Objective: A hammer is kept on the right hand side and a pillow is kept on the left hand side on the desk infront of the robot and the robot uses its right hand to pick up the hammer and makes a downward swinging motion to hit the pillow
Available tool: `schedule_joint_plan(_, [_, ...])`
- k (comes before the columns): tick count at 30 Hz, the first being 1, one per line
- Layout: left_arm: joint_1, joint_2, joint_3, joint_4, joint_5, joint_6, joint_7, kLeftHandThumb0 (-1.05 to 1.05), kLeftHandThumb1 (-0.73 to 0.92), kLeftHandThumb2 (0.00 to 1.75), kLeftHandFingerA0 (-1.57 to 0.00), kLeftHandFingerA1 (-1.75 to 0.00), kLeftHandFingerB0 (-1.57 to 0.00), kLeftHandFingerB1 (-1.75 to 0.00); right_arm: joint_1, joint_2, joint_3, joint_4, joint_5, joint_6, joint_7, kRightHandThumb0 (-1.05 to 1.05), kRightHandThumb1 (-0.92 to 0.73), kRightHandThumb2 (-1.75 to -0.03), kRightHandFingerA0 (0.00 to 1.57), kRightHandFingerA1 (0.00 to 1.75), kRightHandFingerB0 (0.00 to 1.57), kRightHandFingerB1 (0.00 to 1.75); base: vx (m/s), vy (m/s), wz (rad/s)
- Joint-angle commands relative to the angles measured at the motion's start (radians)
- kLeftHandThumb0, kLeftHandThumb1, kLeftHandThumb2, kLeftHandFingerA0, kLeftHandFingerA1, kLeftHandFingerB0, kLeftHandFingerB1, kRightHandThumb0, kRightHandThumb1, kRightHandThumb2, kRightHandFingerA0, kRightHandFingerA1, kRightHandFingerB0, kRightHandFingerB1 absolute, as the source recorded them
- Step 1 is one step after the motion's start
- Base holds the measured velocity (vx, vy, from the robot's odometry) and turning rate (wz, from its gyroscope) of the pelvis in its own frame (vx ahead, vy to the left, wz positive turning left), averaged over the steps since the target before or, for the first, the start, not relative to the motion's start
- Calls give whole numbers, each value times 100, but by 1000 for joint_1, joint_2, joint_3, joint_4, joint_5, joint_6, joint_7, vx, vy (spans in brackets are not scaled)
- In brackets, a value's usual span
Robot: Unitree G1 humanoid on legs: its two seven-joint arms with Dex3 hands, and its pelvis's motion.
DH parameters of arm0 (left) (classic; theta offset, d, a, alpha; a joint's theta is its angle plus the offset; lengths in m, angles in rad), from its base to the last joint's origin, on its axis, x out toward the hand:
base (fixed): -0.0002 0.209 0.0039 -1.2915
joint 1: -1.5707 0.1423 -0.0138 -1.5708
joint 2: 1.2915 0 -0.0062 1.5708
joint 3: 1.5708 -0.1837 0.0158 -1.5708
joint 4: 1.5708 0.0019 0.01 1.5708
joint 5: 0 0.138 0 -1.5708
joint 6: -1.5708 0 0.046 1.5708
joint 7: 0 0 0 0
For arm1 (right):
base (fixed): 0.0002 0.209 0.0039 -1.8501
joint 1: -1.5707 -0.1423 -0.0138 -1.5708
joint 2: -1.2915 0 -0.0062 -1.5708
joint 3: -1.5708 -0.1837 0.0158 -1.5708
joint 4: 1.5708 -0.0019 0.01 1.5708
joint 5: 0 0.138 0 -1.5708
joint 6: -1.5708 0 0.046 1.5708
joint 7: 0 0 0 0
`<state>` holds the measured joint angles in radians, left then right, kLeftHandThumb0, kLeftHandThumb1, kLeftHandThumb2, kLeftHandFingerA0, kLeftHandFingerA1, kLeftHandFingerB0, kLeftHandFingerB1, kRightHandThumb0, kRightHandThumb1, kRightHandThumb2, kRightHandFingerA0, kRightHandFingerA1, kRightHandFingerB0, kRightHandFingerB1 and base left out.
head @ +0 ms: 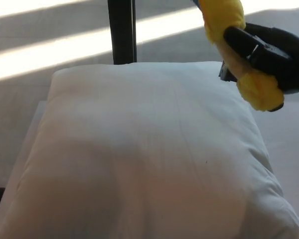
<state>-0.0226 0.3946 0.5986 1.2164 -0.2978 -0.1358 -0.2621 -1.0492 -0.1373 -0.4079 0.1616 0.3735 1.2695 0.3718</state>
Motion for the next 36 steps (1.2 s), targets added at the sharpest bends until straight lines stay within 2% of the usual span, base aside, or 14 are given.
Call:
schedule_joint_plan(1, [36, 11, -10, -31, -9, -83, -55, -62, 72, 62, -68, -53, -62, -46, -156, -11, -133, -174, 253, 286, 104, -34, -56, -103, 95, 175, 76, 160, 0, 0, 0])
schedule_joint_plan(6, [33, 14, -8, -23, -11, -75, -62, -62, 72, 62, -63, -52, -60, -46, -149, 10, -150, -203, 226, 342, 80, -31, -54, -115, 97, 175, 76, 159, 0, 0, 0])
schedule_joint_plan(10, [33, 13, -12, -32, -8, -75, -59, -62, 72, 62, -66, -54, -61, -46, -78, 16, -103, -229, 226, 345, 80, -36, -61, -102, 100, 175, 81, 155, 0, 0, 0])
schedule_joint_plan(12, [31, 13, -10, -31, -11, -73, -59, -60, 73, 62, -65, -52, -60, -46, -1, 23, -44, -258, 216, 337, 71, -32, -50, -121, 103, 175, 77, 165, 0, 0, 0])
schedule_joint_plan(13, [29, 14, -10, -27, -12, -70, -58, -60, 73, 62, -66, -52, -61, -46, 66, 25, 11, -297, 199, 332, 73, -31, -53, -123, 104, 175, 76, 166, 0, 0, 0])
schedule_joint_plan(17, [27, 15, -14, -29, -11, -72, -59, -61, 73, 62, -65, -54, -60, -46, 200, -12, 141, -330, 173, 315, 68, -36, -57, -114, 105, 175, 74, 170, 0, 0, 0])
schedule_joint_plan(20, [22, 22, -15, -16, -11, -73, -63, -61, 72, 62, -64, -51, -60, -46, 293, -47, 208, -219, 162, 323, 89, -38, -64, -108, 106, 175, 74, 175, 0, 0, 0])
schedule_joint_plan(24, [15, 25, -10, -12, -19, -66, -67, -61, 72, 62, -64, -51, -58, -45, 379, -131, 341, -193, 119, 215, 91, -38, -66, -103, 107, 175, 75, 171, 0, 0, 0])
schedule_joint_plan(25, [18, 24, -13, -18, -17, -71, -68, -61, 71, 62, -63, -51, -58, -46, 409, -172, 415, -170, 87, 175, 89, -39, -62, -111, 107, 175, 73, 175, 0, 0, 0])
schedule_joint_plan(28, [13, 30, -14, -19, -16, -65, -73, -61, 72, 62, -65, -53, -59, -45, 454, -215, 481, -143, 59, 105, 87, -35, -62, -116, 104, 175, 70, 175, 0, 0, 0])
schedule_joint_plan(30, [11, 32, -16, -16, -14, -66, -72, -61, 73, 62, -66, -54, -58, -45, 499, -253, 539, -77, 10, 6, 93, -36, -51, -132, 106, 175, 71, 175, 0, 0, 0])
schedule_joint_plan(31, [9, 32, -17, -16, -12, -66, -70, -60, 73, 62, -66, -53, -57, -45, 501, -258, 545, -65, 3, -10, 90, -36, -49, -133, 105, 175, 69, 175, 0, 0, 0])
schedule_joint_plan(35, [9, 33, -21, -19, -10, -67, -70, -61, 73, 62, -64, -54, -57, -45, 498, -267, 571, -5, -25, -42, 54, -35, -57, -124, 105, 175, 72, 175, 0, 0, 0])
schedule_joint_plan(36, [10, 33, -19, -21, -13, -64, -71, -62, 72, 62, -64, -54, -57, -45, 490, -263, 565, 25, -21, -27, 39, -36, -66, -113, 105, 175, 69, 175, 0, 0, 0])
